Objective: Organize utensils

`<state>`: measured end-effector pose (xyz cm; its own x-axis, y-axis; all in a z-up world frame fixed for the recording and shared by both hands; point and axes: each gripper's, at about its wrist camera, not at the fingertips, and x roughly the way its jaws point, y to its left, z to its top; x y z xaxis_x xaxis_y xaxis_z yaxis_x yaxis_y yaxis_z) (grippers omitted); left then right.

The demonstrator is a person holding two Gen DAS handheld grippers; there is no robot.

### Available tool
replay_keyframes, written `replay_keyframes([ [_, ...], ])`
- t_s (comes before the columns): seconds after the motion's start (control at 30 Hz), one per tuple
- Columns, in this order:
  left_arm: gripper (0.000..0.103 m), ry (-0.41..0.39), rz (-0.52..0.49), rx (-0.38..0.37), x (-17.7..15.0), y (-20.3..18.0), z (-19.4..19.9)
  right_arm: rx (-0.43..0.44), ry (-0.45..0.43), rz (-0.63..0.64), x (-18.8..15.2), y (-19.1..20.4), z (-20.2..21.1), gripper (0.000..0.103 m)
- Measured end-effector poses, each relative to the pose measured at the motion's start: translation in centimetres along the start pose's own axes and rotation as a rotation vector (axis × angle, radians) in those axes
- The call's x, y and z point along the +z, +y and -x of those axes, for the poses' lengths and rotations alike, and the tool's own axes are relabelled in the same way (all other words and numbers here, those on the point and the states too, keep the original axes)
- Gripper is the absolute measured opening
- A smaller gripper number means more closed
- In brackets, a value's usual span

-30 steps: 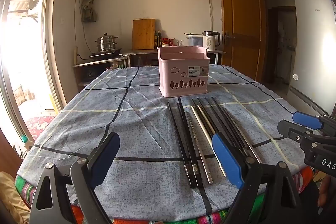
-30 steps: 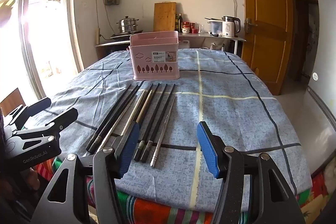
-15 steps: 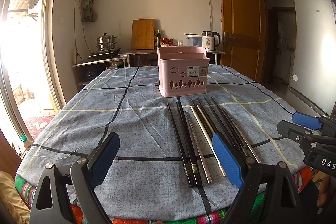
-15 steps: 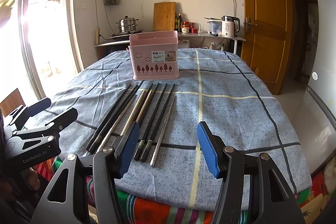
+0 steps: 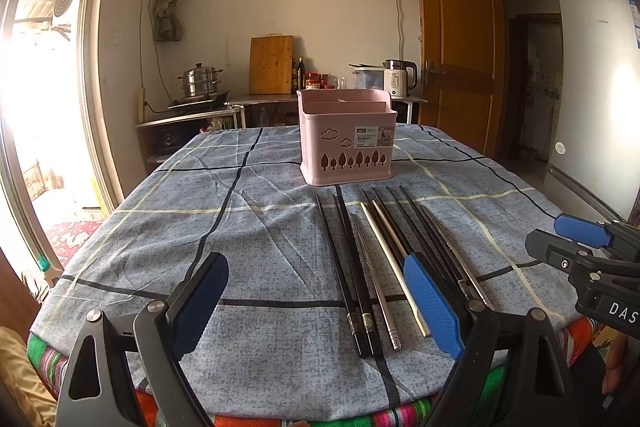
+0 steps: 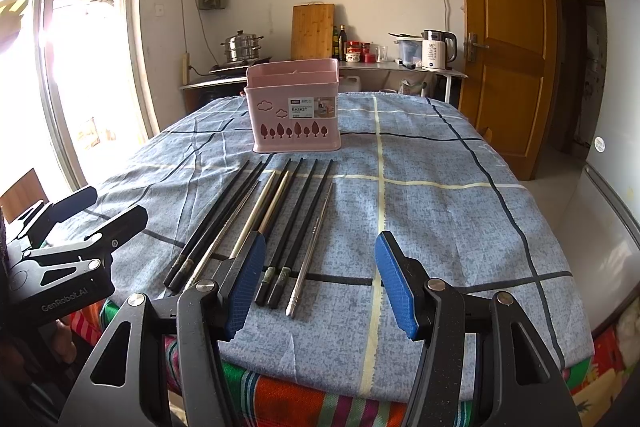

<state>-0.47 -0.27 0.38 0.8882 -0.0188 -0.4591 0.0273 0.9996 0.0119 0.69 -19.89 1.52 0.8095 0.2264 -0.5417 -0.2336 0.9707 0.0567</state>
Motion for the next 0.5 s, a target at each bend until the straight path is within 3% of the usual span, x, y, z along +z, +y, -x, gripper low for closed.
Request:
replay_keyframes([
  [0.5,0.09,0.004,0.0,0.0,-0.03,-0.18,-0.18,-0.001,0.001,0.0,0.02,-0.05,0.05,0.058],
])
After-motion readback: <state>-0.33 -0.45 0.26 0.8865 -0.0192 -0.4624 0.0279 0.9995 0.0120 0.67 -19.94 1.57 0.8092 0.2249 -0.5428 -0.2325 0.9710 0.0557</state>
